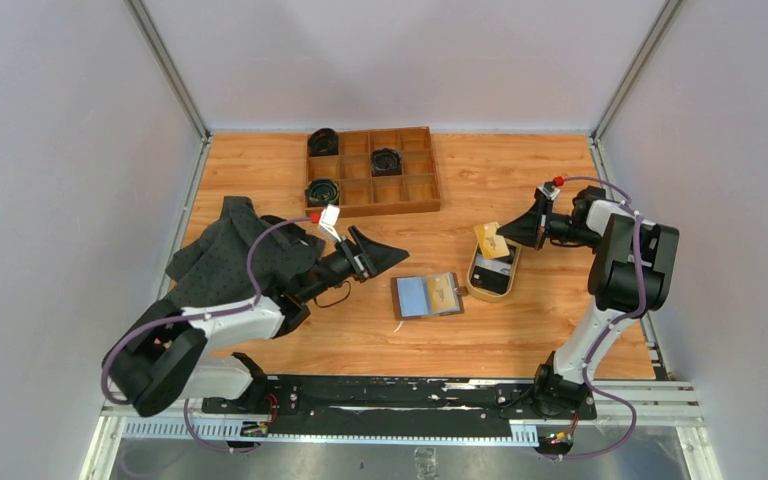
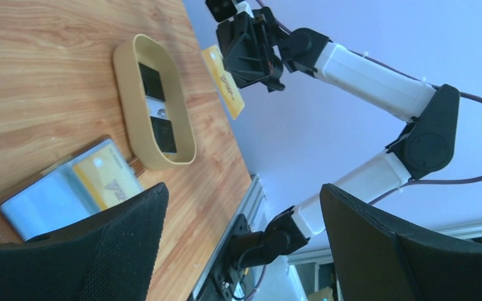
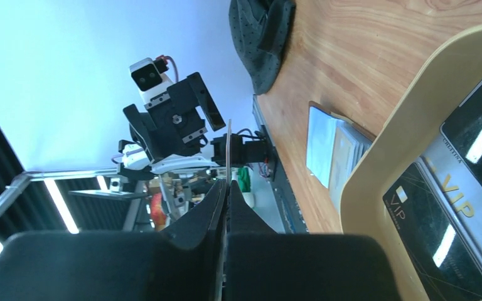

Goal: Put the credit cards into the card holder
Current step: Pick up the credit card from the storage box.

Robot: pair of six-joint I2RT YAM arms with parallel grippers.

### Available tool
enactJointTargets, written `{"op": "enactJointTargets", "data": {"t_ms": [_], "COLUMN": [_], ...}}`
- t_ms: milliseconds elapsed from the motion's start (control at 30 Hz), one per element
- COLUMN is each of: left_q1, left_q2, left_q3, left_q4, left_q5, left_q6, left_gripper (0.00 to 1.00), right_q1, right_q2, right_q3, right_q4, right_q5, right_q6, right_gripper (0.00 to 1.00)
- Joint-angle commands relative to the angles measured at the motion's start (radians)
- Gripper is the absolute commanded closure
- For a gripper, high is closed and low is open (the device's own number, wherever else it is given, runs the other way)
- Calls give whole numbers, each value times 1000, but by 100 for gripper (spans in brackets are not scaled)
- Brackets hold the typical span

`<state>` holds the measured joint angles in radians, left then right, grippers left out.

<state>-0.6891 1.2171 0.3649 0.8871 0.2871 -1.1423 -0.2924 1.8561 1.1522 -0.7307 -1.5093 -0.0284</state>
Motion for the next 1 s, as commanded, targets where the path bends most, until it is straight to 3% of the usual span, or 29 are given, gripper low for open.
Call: {"op": "enactJointTargets", "data": {"t_ms": [0, 267, 433, 967], "left_q1": [-30, -72, -100, -163], "left_q2": [135, 384, 513, 769], "left_q3": [70, 218, 346, 695], "left_q4": [182, 293, 203, -110], "left_q5": [0, 17, 18, -4], "left_q6": [-109, -170, -149, -94], "left_gripper": [9, 17, 28, 47], "right_q1": [-8, 1, 1, -7], "right_q2": [22, 20, 10, -50], "right_q3": [-12, -17, -15, 4], "right_q4": [39, 42, 40, -13], "right_q5": [-193, -198, -178, -40], "right_q6": [98, 94, 54, -58], "right_gripper": [100, 100, 100, 100]}}
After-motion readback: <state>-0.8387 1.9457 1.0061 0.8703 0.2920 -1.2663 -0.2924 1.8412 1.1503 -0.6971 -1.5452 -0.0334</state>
